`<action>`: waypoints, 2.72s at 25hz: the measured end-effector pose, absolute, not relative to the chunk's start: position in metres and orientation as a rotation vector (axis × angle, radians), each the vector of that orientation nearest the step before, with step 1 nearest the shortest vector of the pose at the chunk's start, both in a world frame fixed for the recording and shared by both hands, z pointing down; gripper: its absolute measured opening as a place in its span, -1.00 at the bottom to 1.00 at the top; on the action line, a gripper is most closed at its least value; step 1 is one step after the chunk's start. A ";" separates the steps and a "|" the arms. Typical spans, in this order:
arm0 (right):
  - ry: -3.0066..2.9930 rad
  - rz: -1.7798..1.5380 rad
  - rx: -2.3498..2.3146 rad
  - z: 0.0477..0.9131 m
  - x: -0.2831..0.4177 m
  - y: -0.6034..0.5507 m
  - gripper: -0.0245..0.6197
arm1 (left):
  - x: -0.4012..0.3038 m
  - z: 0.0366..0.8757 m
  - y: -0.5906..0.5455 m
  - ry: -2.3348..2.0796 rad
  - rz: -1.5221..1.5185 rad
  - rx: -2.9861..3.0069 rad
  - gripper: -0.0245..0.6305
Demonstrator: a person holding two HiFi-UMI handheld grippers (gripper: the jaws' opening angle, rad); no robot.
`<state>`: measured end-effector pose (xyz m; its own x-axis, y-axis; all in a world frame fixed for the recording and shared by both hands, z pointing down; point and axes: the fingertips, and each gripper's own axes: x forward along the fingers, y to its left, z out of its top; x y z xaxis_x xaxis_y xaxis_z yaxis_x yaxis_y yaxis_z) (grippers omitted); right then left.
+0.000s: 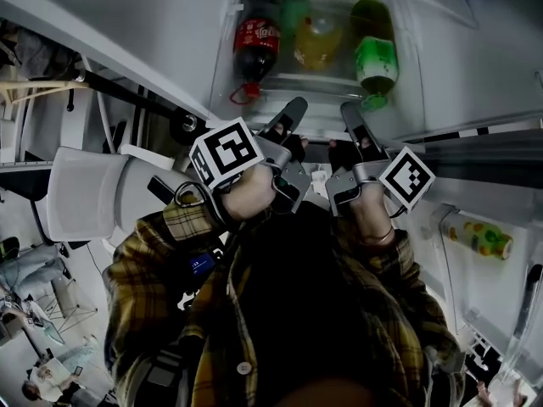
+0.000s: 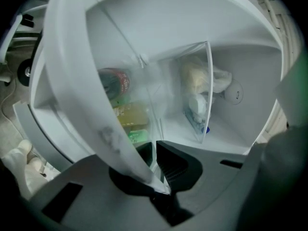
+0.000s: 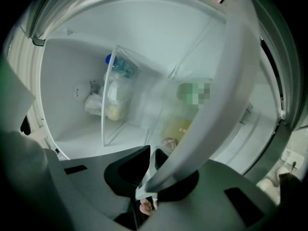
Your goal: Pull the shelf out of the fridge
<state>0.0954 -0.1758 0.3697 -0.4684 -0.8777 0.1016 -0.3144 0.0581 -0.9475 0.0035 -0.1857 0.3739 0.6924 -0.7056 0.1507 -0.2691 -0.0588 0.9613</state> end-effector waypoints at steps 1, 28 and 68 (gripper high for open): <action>1.822 -1.422 -1.185 0.369 0.094 -0.174 -0.76 | 0.003 0.373 -0.184 -0.807 -0.427 1.638 -0.80; 1.823 -1.434 -1.187 0.370 0.092 -0.139 -0.76 | 0.002 0.371 -0.150 -0.762 -0.439 1.581 -0.81; 1.824 -1.440 -1.177 0.374 0.093 -0.131 -0.76 | 0.002 0.377 -0.143 -0.765 -0.442 1.582 -0.82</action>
